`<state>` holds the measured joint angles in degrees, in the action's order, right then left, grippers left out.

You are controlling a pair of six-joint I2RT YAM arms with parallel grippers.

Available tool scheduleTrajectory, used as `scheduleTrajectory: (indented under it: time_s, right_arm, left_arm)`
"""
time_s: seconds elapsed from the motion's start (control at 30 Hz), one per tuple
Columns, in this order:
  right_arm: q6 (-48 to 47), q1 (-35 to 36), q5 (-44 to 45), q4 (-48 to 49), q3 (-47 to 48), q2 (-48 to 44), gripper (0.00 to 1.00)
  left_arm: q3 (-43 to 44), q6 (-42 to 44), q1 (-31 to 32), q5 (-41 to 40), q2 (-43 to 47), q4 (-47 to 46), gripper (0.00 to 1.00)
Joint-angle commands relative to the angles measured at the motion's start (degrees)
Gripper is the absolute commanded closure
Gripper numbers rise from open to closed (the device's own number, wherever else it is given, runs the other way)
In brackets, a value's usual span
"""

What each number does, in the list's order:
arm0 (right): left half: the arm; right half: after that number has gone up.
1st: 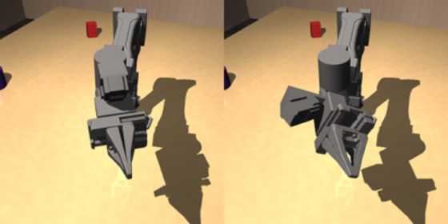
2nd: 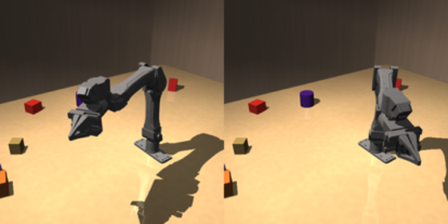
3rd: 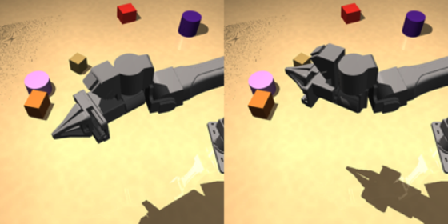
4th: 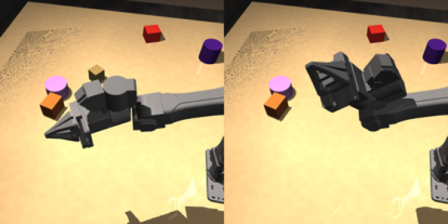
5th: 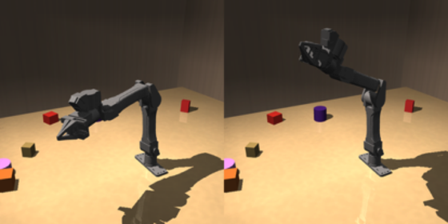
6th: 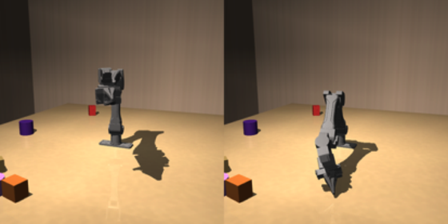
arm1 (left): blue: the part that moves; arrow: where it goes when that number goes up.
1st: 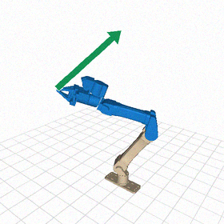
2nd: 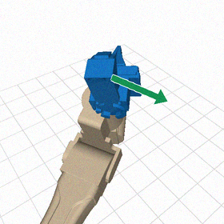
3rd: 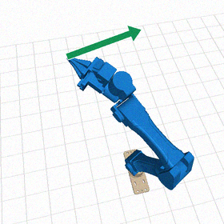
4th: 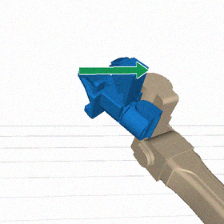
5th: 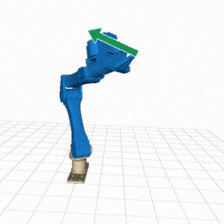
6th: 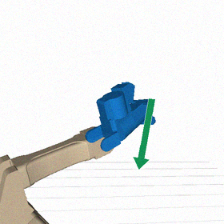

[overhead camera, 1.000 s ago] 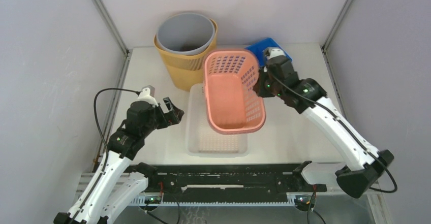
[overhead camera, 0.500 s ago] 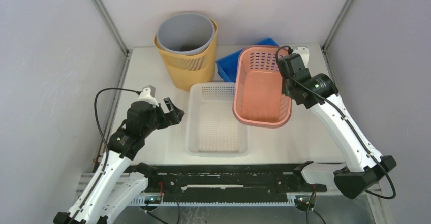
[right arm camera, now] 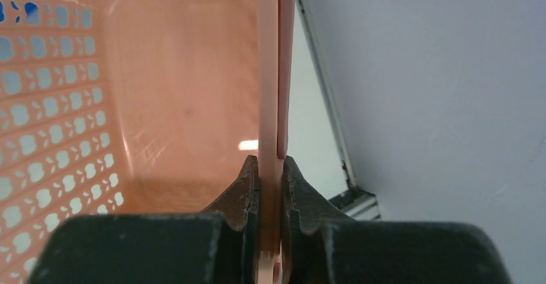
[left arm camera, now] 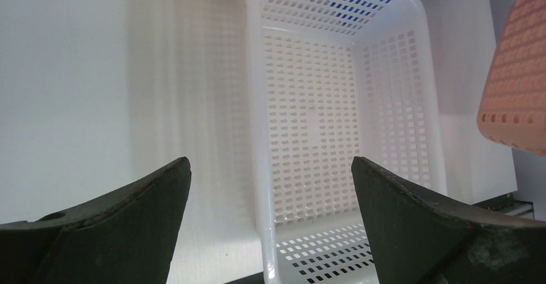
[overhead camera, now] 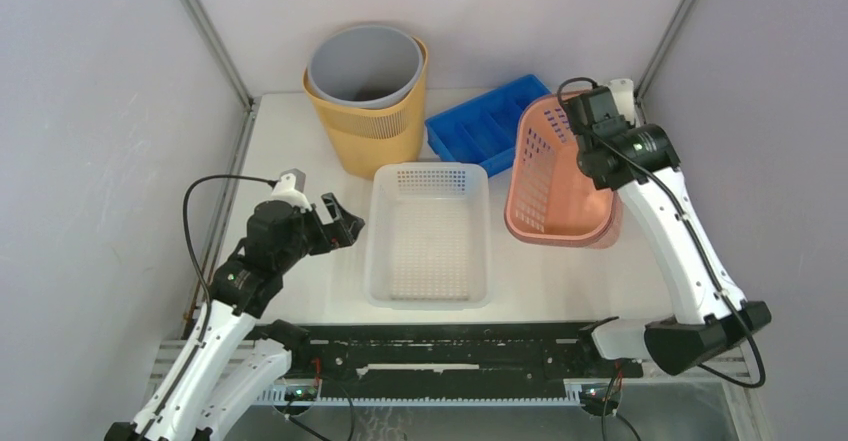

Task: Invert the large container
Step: Move the container to the center of the board, then place the container at the center of the board.

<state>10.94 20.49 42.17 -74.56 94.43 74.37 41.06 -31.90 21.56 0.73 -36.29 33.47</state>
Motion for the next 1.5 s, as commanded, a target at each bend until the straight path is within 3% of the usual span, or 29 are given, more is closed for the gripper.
scheduleTrajectory:
  time_s: [0.0, 0.2, 0.37, 0.5, 0.83, 1.1, 1.47]
  right_arm:
    - [-0.66, 1.38, 5.71, -1.04, 0.55, 2.49, 1.00]
    - [-1.15, 1.12, 3.92, 1.37, -1.00, 1.00, 1.00]
    - [-1.97, -0.32, -8.55, 7.23, -6.22, -2.41, 1.00]
    - [-0.86, -0.30, -14.15, 9.74, -11.40, -2.67, 1.00]
    - [2.59, 0.10, -31.06, 18.15, -19.92, -3.68, 1.00]
    - [14.40, 9.81, -35.44, 29.64, -26.88, -0.52, 1.00]
    - [24.89, 19.91, -36.35, 44.55, -25.45, 10.24, 1.00]
  left_arm:
    - [2.49, 1.13, 0.41, 1.66, 0.83, -3.06, 0.00]
    - [2.35, 1.14, 0.48, 1.70, 0.79, -3.02, 0.00]
    - [3.14, 0.31, 0.48, 1.74, 0.55, -2.47, 0.00]
    - [5.15, -3.45, 0.85, 7.32, 1.10, -4.28, 0.00]
    - [9.45, -3.62, 2.59, 5.69, -1.56, -3.09, 0.00]
    - [11.68, -3.15, 2.59, 3.75, -0.04, 0.35, 0.00]
    - [12.57, -2.60, 2.57, 0.73, 1.73, 4.16, 0.00]
